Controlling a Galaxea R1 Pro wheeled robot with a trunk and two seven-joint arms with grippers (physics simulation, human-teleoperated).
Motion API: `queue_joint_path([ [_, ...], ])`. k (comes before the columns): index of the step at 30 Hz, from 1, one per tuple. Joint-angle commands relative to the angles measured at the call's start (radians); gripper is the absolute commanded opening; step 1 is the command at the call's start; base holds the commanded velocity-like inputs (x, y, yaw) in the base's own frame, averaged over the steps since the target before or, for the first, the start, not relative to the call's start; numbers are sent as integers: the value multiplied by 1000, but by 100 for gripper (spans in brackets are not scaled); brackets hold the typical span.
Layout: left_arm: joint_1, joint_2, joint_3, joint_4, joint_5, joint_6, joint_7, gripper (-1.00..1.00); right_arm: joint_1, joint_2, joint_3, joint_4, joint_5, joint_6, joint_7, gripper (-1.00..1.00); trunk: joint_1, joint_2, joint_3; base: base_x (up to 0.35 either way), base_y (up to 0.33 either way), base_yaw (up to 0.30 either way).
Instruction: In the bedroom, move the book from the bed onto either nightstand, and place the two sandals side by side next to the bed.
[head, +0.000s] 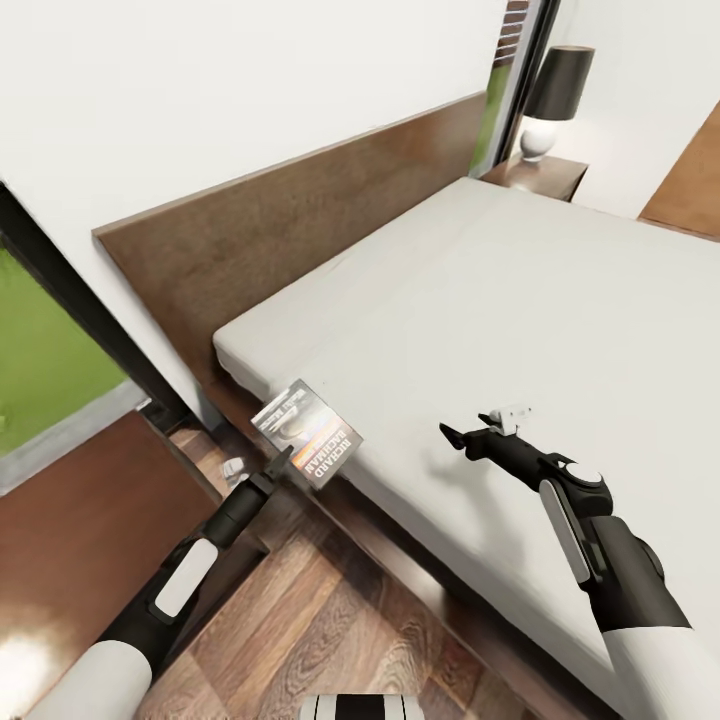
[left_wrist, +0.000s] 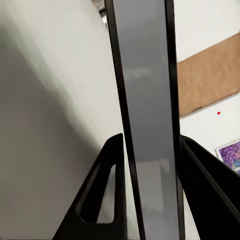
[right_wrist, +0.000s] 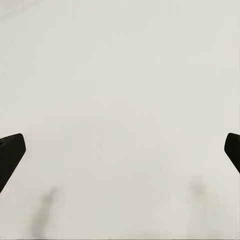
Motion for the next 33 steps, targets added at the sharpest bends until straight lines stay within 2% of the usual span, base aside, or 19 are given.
queue_joint_path([
  [1, -1, 1, -4, 0, 10, 1, -1, -100, 0, -1, 0, -1, -11, 8, -2, 100, 0, 0, -1, 0, 0, 256],
  [17, 1, 1, -6, -3, 9, 0, -1, -100, 0, -1, 0, -3, -11, 8, -1, 100, 0, 0, -1, 0, 0, 251],
  [30, 1, 0, -6, -2, 9, 0, 0, -100, 0, -2, 0, -6, -11, 8, 2, 100, 0, 0, -1, 0, 0, 27],
  [33, 18, 18, -10, 15, -9, -14, 17, -100, -5, -8, -6, -1, -15, 6, 7, 100, 0, 0, -1, 0, 0, 0],
])
